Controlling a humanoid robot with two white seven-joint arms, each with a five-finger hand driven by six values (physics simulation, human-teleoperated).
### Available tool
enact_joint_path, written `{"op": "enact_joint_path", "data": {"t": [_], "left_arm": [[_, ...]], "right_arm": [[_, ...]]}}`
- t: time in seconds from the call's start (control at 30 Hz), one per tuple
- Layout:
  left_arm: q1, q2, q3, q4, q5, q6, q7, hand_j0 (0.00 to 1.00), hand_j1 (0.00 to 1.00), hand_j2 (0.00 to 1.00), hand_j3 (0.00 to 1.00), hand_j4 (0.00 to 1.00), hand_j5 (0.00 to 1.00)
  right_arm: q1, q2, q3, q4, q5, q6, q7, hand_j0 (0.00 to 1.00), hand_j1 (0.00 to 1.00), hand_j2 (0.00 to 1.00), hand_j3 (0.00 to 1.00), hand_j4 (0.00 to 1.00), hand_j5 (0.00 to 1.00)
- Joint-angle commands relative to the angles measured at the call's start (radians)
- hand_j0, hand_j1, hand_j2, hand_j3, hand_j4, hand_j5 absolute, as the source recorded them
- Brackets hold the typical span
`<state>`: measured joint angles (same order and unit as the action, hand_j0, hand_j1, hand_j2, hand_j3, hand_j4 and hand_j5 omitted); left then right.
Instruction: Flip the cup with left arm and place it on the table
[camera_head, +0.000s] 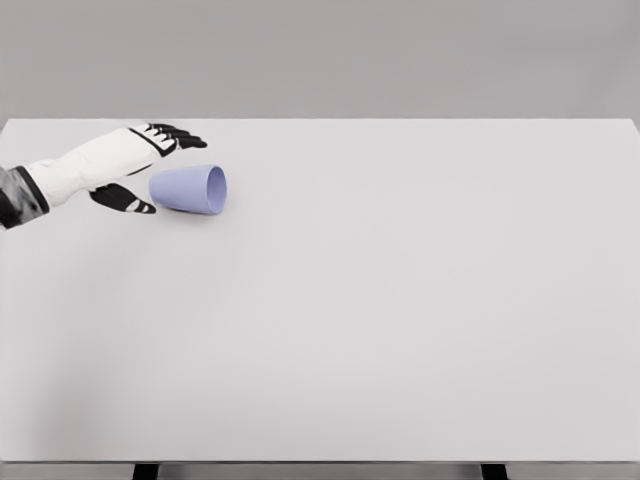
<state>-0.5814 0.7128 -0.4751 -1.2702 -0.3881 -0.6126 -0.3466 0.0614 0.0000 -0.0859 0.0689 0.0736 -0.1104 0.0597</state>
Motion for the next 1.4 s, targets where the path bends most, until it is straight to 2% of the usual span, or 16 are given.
{"op": "enact_joint_path", "data": {"t": [0.0, 0.13, 0.17, 0.2, 0.23, 0.37, 0.6, 1.03, 1.37], "left_arm": [[0.0, 0.004, -0.016, 0.0, 0.025, 0.002, 0.003, 1.0, 1.0, 1.0, 1.0, 1.0, 1.0], [-0.006, 0.005, -0.017, -0.003, 0.034, 0.002, 0.004, 1.0, 1.0, 1.0, 1.0, 1.0, 1.0], [-0.006, 0.004, -0.019, -0.001, 0.066, 0.002, 0.003, 1.0, 1.0, 1.0, 1.0, 1.0, 1.0], [-0.006, 0.004, -0.043, 0.006, 0.153, 0.002, -0.011, 1.0, 1.0, 1.0, 1.0, 1.0, 1.0], [-0.008, 0.004, -0.051, 0.012, 0.17, 0.002, -0.031, 1.0, 1.0, 1.0, 1.0, 1.0, 1.0], [-0.009, -0.003, -0.077, 0.012, 0.172, 0.002, -0.06, 1.0, 1.0, 1.0, 1.0, 1.0, 1.0], [-0.015, -0.006, -0.079, 0.019, 0.17, 0.002, -0.08, 1.0, 1.0, 1.0, 1.0, 1.0, 1.0], [-0.077, -0.056, -0.079, 0.152, 0.161, 0.002, -0.081, 1.0, 1.0, 1.0, 1.0, 1.0, 1.0], [-0.104, -0.088, -0.105, 0.209, 0.158, 0.002, -0.08, 1.0, 1.0, 1.0, 1.0, 1.0, 1.0]], "right_arm": [[0.0, 0.0, 0.0, 0.0, 0.0, 0.0, 0.0, 1.0, 1.0, 1.0, 1.0, 1.0, 1.0], [0.0, 0.0, 0.0, 0.0, 0.0, 0.0, 0.0, 1.0, 1.0, 1.0, 1.0, 1.0, 1.0], [0.0, 0.0, 0.0, 0.0, 0.0, 0.0, 0.0, 1.0, 1.0, 1.0, 1.0, 1.0, 1.0], [0.0, 0.0, 0.0, 0.0, 0.0, 0.0, 0.0, 1.0, 1.0, 1.0, 1.0, 1.0, 1.0], [0.0, 0.0, 0.0, 0.0, 0.0, 0.0, 0.0, 1.0, 1.0, 1.0, 1.0, 1.0, 1.0], [0.0, 0.0, 0.0, 0.0, 0.0, 0.0, 0.0, 1.0, 1.0, 1.0, 1.0, 1.0, 1.0], [0.0, 0.0, 0.0, 0.0, 0.0, 0.0, 0.0, 1.0, 1.0, 1.0, 1.0, 1.0, 1.0], [0.0, 0.0, 0.0, 0.0, 0.0, 0.0, 0.0, 1.0, 1.0, 1.0, 1.0, 1.0, 1.0], [0.0, 0.0, 0.0, 0.0, 0.0, 0.0, 0.0, 1.0, 1.0, 1.0, 1.0, 1.0, 1.0]]}}
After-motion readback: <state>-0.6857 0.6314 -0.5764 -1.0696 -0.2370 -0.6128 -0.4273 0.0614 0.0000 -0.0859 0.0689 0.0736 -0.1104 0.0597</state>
